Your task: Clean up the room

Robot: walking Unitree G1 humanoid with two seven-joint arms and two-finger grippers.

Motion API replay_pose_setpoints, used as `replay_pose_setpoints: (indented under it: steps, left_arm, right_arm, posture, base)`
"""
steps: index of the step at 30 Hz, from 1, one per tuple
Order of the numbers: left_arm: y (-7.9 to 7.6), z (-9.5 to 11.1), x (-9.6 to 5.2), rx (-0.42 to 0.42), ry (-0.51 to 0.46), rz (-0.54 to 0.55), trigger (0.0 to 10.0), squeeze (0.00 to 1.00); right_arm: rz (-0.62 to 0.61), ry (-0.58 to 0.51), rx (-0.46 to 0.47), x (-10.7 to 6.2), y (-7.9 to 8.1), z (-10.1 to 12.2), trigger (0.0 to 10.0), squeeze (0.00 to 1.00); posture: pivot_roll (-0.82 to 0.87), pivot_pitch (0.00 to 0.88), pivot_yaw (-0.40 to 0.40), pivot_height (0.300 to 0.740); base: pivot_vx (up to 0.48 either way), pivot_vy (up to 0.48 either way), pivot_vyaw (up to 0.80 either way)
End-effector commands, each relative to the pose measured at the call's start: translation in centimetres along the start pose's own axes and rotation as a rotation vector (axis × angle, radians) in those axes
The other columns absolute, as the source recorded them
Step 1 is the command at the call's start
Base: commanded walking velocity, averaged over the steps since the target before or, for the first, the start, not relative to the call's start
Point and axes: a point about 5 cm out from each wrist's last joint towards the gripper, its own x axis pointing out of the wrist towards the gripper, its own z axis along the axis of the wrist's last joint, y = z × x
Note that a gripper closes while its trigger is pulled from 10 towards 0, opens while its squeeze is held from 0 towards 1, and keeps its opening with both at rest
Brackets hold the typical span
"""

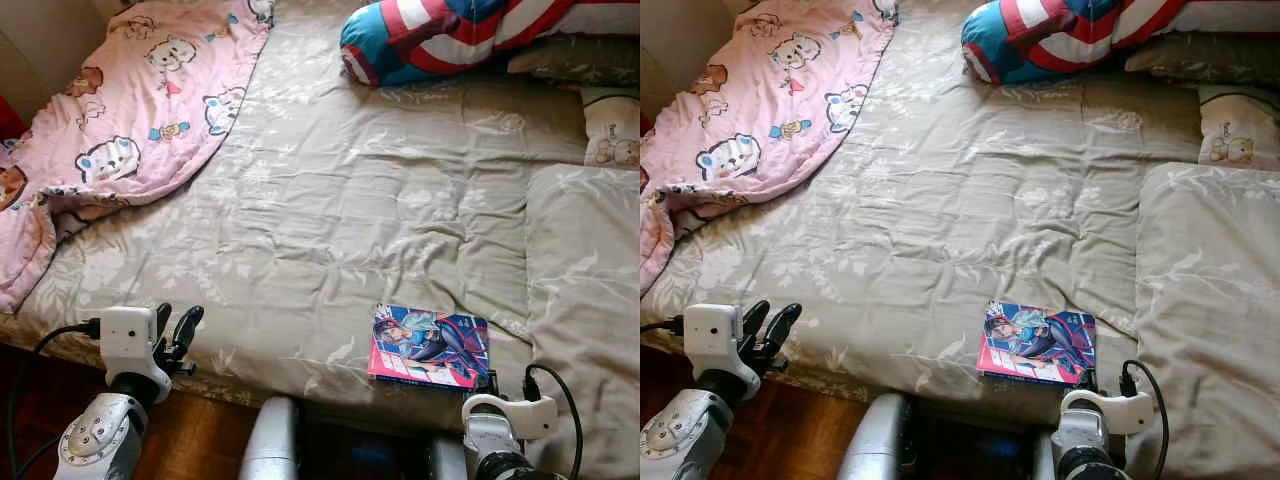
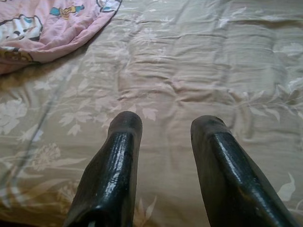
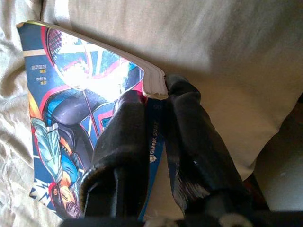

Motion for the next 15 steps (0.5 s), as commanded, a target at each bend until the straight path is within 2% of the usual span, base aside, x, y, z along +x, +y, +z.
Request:
replay_pose_setpoints:
  steps: [1, 9, 15]
  left_arm:
    - [0.7, 0.1, -0.5, 0.025, 0.015, 0.025, 10.0, 0.00]
    - [1.0, 0.0, -0.9, 0.031, 0.022, 0.033, 10.0, 0.00]
    - [0.8, -0.1, -0.8, 0.038, 0.020, 0.026, 10.0, 0.00]
  right_arm:
    - [-0.021, 0.022, -0.004, -0.3, -0.7, -0.7, 10.0, 0.00]
    - [0.008, 0.019, 0.009, 0.0, 0.4, -0.6, 10.0, 0.00]
    - [0.011, 0.031, -0.004, -0.2, 0.3, -1.0, 10.0, 0.00]
  posture:
    - [0.29, 0.286, 0.118, 0.657]
    - [0.28, 0.287, 0.115, 0.657]
    - [0.28, 0.283, 0.113, 0.657]
  base:
    - [0.000, 0.000, 0.00]
    - [0.000, 0.000, 0.00]
    - [0.000, 0.000, 0.00]
